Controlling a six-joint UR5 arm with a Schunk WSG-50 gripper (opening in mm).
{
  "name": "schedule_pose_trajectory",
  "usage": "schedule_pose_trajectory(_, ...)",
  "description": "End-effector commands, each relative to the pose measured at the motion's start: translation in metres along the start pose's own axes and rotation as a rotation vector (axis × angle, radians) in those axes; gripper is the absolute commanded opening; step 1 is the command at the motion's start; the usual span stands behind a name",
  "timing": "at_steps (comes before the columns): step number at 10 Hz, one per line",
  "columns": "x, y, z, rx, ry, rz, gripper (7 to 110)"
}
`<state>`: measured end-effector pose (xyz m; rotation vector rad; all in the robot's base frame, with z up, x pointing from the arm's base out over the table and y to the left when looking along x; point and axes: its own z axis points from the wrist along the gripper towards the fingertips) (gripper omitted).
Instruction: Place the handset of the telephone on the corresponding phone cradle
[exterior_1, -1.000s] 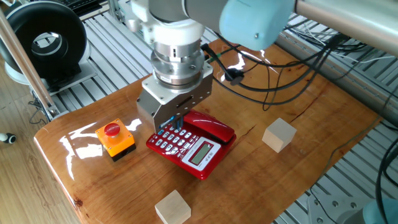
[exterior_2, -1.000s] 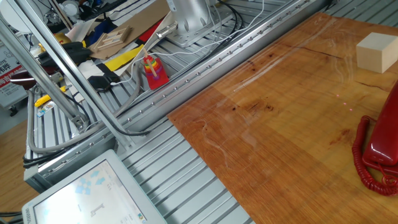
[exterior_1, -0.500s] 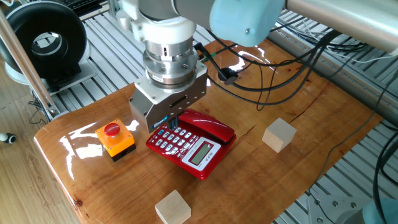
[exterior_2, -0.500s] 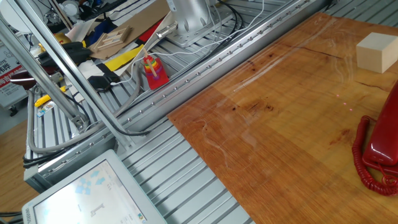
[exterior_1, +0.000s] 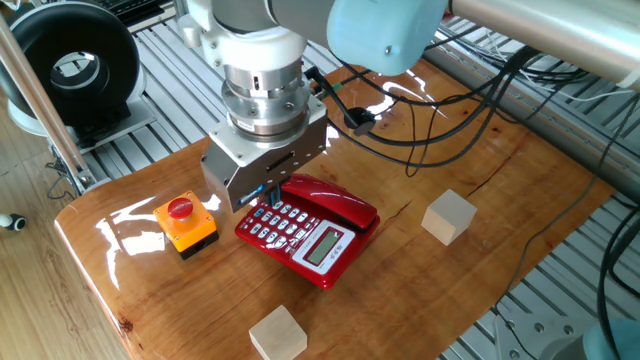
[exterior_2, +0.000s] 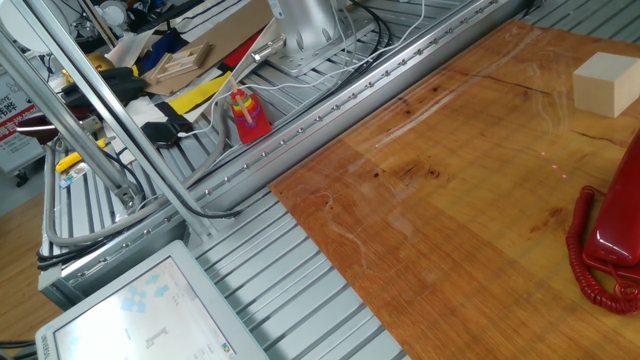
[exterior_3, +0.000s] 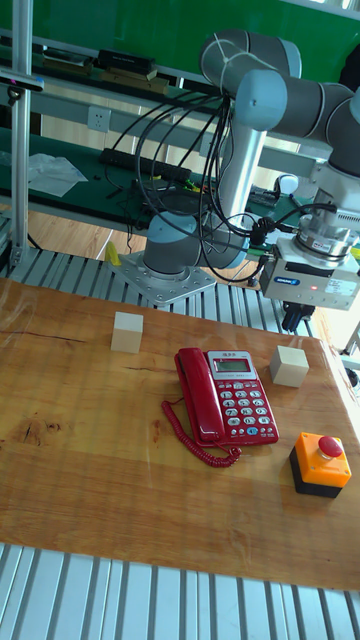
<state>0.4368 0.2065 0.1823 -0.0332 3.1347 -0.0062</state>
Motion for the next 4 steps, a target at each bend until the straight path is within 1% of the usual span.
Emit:
schedule_pose_trajectory(1,-0.006,0.0053,-0.0027,-0.005,-0.01,0.01,7)
schedule_pose_trajectory(4,-0.0091,0.0081,-0.0042,-0.003,-0.014,0.016,7)
